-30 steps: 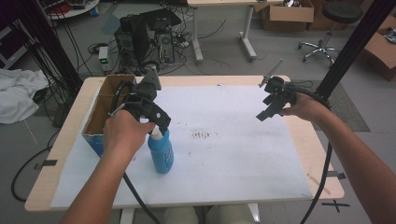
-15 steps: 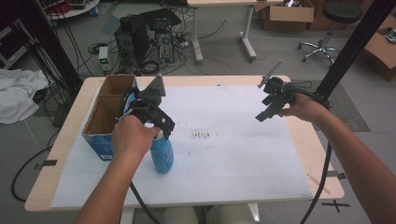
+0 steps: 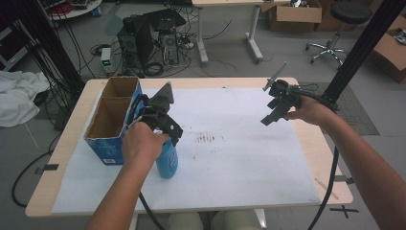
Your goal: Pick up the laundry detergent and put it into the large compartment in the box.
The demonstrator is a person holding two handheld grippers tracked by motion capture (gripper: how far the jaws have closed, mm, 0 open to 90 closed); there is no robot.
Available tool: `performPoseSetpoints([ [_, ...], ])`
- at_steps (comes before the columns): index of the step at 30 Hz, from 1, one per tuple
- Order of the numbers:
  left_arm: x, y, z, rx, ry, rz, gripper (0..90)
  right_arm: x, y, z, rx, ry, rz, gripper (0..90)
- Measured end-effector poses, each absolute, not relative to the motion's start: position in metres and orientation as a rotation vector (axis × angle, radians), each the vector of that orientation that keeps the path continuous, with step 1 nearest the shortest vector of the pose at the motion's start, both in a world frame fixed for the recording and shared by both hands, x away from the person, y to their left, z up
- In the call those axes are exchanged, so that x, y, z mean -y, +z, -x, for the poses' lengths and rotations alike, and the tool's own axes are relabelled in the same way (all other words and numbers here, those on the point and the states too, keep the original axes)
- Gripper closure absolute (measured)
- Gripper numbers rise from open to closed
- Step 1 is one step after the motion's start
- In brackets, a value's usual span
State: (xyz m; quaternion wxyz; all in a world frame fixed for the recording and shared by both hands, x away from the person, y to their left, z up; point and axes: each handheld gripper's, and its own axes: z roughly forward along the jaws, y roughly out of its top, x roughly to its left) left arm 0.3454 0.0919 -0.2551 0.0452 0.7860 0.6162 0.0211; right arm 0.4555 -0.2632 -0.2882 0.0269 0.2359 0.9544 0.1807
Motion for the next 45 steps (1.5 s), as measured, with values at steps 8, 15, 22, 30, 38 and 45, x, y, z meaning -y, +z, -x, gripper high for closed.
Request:
performPoseSetpoints([
  [8,-0.094,-0.264,-0.348,-1.894,0.071,-2.386,20.1,0.266,-0.291,-0.457,-2.953,0.561,-0.733,17.4],
  [15,-0.093,-0.273,-0.349,-1.904,0.067,-2.380,20.1,0.265,-0.293,-0.458,-2.956,0.563,-0.733,17.4],
  [22,-0.089,-0.281,-0.350,-1.913,0.069,-2.388,20.1,0.265,-0.295,-0.458,-2.963,0.559,-0.729,17.4],
  [30,-0.088,-0.290,-0.350,-1.916,0.060,-2.396,20.2,0.267,-0.297,-0.459,-2.965,0.554,-0.729,17.4],
  [38,-0.089,-0.295,-0.350,-1.921,0.052,-2.394,20.7,0.266,-0.298,-0.459,-2.968,0.558,-0.729,17.4],
  [45,-0.089,-0.295,-0.351,-1.919,0.055,-2.388,21.2,0.264,-0.298,-0.459,-2.970,0.556,-0.726,17.5],
])
